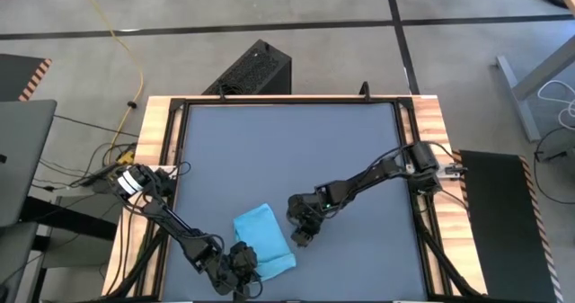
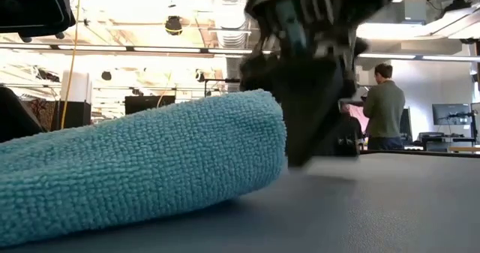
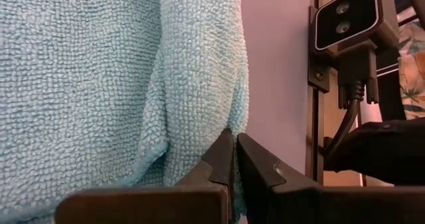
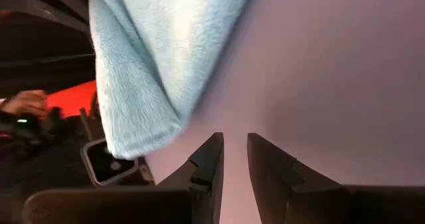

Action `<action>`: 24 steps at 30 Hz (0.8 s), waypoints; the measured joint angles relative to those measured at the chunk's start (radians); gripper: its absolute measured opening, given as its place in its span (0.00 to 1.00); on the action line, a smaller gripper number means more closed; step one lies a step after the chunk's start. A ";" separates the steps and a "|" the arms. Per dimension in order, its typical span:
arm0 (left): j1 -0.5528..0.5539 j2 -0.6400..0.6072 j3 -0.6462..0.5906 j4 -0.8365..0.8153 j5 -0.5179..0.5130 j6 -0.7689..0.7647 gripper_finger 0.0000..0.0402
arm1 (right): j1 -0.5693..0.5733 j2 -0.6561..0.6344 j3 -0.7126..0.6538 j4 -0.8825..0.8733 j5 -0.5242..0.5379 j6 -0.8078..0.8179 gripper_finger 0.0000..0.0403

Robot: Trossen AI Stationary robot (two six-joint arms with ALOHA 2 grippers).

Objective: Roll towel
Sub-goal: Roll the blue towel

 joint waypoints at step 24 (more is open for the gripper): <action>-0.009 -0.051 0.000 -0.023 -0.034 -0.024 0.00 | 0.312 -0.189 0.005 0.067 0.433 -1.175 0.31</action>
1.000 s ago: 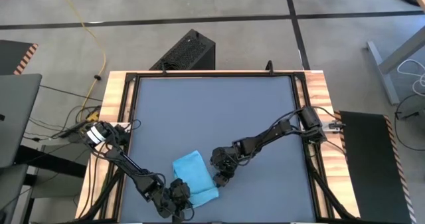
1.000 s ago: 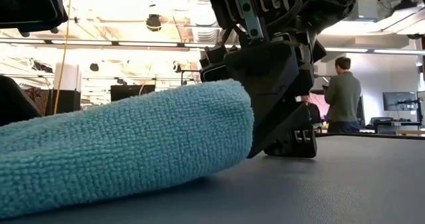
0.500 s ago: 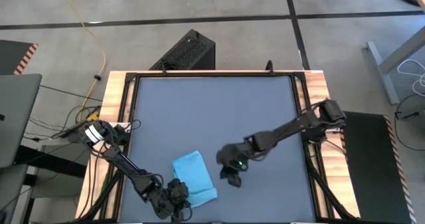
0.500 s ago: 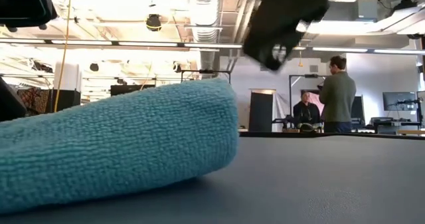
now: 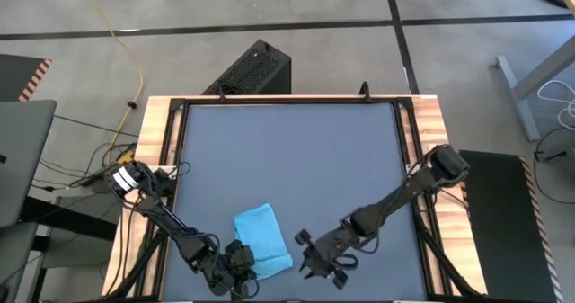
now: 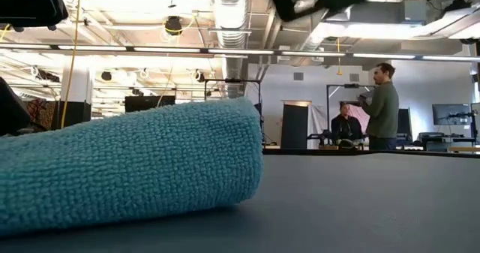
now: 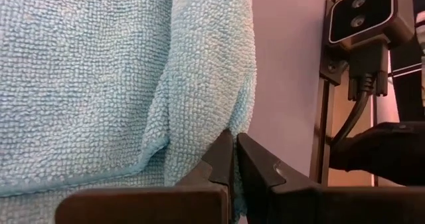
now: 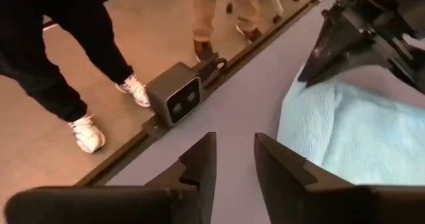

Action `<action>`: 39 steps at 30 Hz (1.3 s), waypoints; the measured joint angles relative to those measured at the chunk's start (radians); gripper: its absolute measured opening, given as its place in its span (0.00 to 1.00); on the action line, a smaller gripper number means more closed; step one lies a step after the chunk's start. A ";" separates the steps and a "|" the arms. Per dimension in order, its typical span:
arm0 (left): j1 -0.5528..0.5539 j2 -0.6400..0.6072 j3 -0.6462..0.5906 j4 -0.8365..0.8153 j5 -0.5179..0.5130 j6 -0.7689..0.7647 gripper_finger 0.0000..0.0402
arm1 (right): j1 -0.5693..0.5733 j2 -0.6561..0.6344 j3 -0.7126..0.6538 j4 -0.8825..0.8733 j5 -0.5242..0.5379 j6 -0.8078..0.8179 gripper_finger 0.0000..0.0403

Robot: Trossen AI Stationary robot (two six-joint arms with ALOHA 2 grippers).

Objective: Roll towel
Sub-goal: Roll the blue towel

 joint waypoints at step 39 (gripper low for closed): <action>0.007 -0.001 0.000 0.033 0.038 -0.032 0.00 | -0.033 0.178 0.021 0.109 0.133 -0.234 0.45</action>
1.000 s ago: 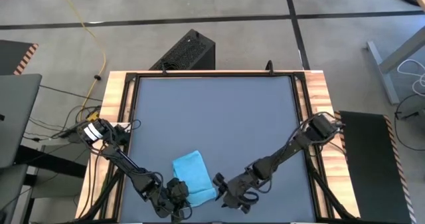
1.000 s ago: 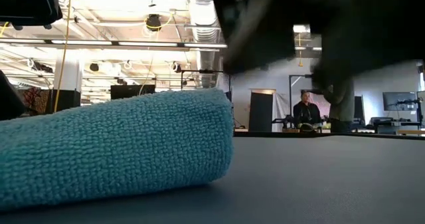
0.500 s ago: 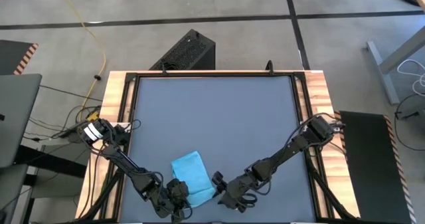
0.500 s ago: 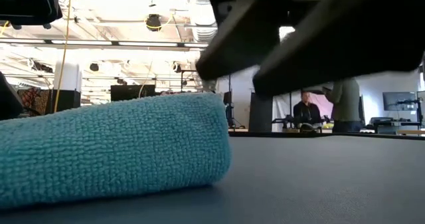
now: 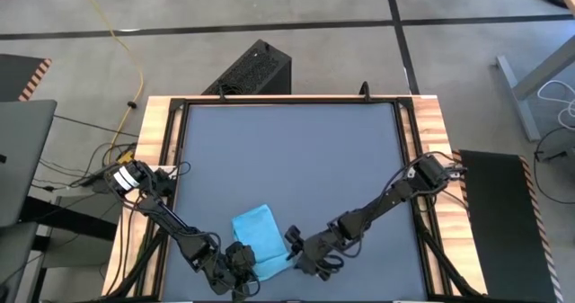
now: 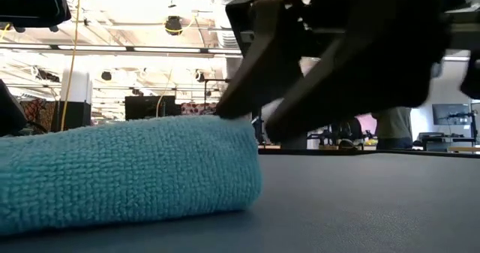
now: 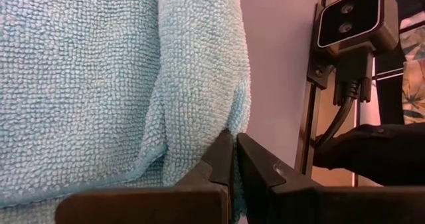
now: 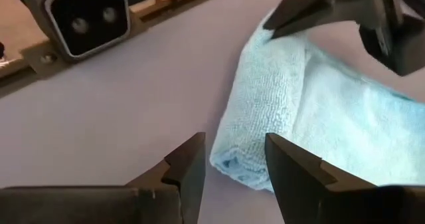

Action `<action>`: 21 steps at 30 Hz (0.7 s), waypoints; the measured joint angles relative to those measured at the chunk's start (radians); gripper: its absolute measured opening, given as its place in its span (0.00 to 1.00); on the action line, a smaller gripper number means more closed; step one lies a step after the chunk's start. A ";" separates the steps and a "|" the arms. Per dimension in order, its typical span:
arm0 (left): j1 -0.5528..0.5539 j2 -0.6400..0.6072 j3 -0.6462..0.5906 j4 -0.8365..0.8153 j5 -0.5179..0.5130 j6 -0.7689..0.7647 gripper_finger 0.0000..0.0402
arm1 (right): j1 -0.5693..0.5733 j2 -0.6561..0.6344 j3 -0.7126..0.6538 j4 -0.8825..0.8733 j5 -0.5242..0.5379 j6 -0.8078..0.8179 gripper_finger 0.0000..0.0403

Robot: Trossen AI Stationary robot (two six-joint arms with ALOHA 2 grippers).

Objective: Roll towel
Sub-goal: Roll the blue towel

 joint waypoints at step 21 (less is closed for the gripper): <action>0.000 0.000 0.001 0.009 0.001 -0.002 0.00 | -0.014 0.070 -0.010 0.060 0.007 0.023 0.45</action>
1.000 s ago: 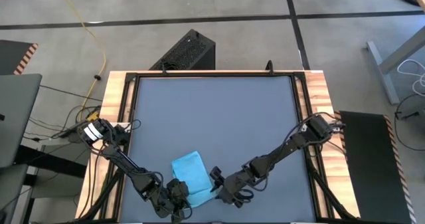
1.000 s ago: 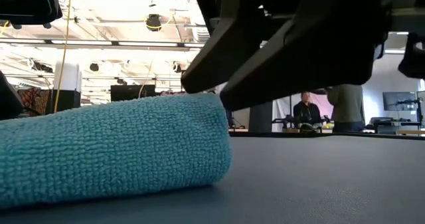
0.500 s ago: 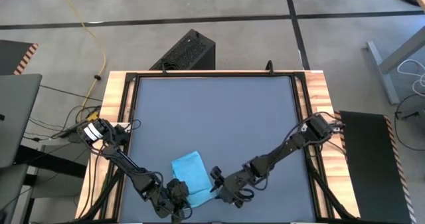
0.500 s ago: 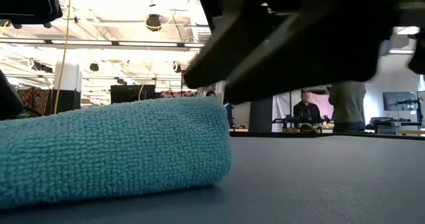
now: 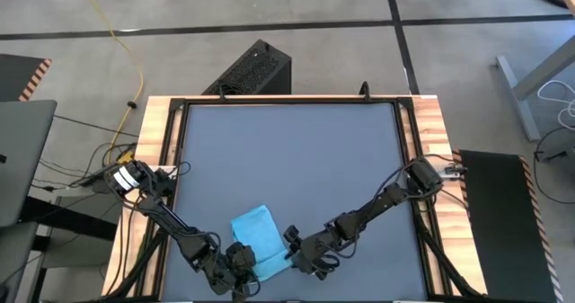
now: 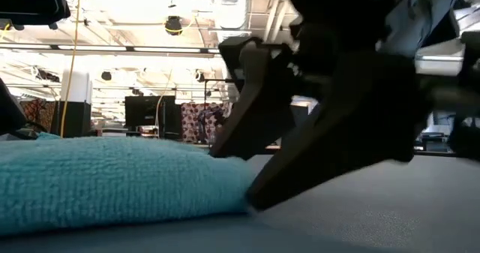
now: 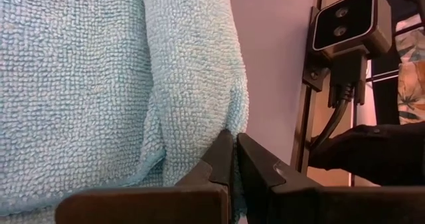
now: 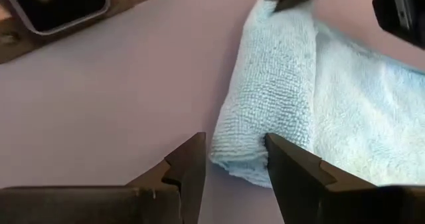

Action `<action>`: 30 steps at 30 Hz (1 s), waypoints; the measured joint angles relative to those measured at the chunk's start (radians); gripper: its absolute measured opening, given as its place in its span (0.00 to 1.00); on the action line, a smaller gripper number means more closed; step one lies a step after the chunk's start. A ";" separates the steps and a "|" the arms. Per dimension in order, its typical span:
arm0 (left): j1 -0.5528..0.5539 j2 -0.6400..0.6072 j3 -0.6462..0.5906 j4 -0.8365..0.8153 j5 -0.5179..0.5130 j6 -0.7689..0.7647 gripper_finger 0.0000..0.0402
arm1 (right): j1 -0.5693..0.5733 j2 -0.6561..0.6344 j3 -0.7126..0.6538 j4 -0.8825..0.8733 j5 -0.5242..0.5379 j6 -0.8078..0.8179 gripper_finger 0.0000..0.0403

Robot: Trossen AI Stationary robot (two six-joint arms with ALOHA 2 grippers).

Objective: Roll towel
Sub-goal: Roll the blue towel

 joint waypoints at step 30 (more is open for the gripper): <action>-0.083 0.000 -0.005 -0.023 -0.137 -0.173 0.22 | -0.160 0.036 0.001 -0.012 -0.491 0.615 0.05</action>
